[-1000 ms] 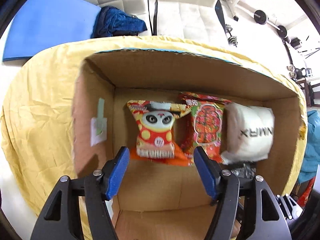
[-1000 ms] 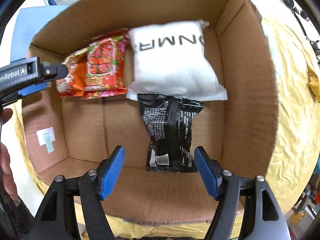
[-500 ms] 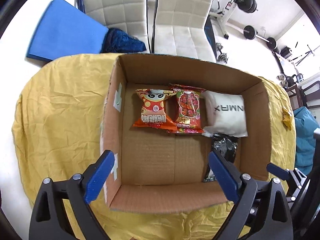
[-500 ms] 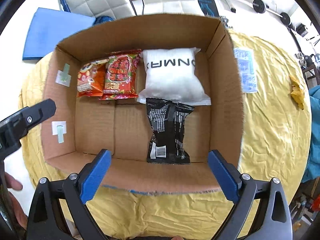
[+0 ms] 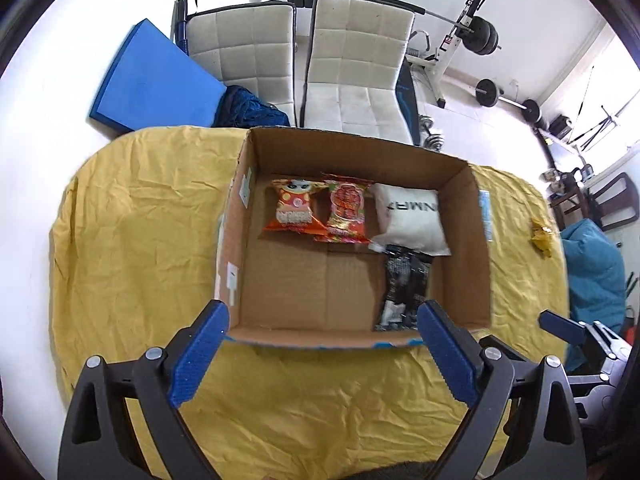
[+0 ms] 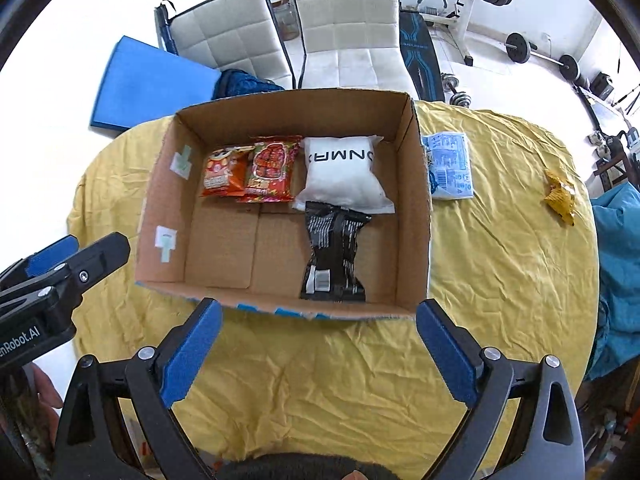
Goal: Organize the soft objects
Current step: 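Move both tools back toward the wet-wipe pack and yellow bag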
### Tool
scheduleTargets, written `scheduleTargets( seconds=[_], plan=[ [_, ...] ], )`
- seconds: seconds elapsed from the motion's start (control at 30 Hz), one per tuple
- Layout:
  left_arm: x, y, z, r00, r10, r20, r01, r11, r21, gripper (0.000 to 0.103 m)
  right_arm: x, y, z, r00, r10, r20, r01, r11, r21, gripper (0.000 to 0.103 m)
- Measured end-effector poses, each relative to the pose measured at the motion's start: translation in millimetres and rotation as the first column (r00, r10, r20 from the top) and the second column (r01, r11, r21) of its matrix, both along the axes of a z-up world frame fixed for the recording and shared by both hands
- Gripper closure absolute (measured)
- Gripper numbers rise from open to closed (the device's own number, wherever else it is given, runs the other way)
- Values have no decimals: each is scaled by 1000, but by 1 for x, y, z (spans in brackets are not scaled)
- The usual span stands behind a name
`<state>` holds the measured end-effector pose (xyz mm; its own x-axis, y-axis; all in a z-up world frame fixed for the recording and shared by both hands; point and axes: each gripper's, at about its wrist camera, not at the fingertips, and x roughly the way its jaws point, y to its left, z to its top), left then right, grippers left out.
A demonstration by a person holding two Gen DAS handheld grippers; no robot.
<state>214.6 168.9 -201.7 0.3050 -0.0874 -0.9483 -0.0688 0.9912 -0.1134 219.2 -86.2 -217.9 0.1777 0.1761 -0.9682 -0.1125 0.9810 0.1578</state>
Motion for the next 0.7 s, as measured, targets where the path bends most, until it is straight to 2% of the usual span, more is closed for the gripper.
scheduleTargets(
  seconds=[0.13,0.4,0.57,0.7],
  plan=[
    [-12,1,11,1000,11,-4,-12,1000,-29,7,-13,-6,20,1000,5,17,-5,1000,13,4],
    [-35,-10,41,1000,1,29,-1,1000,-8,7,-29,-17,53,998,17,58,-22,997,73,4],
    [-36,-18,51,999,12,40,-11,1000,-9,7,-26,-31,56,998,1,62,-8,994,109,4],
    [-24,-44,55,999,-16,45,17,1000,-22,7,-16,-69,55,997,-52,52,45,991,124,4]
  ],
)
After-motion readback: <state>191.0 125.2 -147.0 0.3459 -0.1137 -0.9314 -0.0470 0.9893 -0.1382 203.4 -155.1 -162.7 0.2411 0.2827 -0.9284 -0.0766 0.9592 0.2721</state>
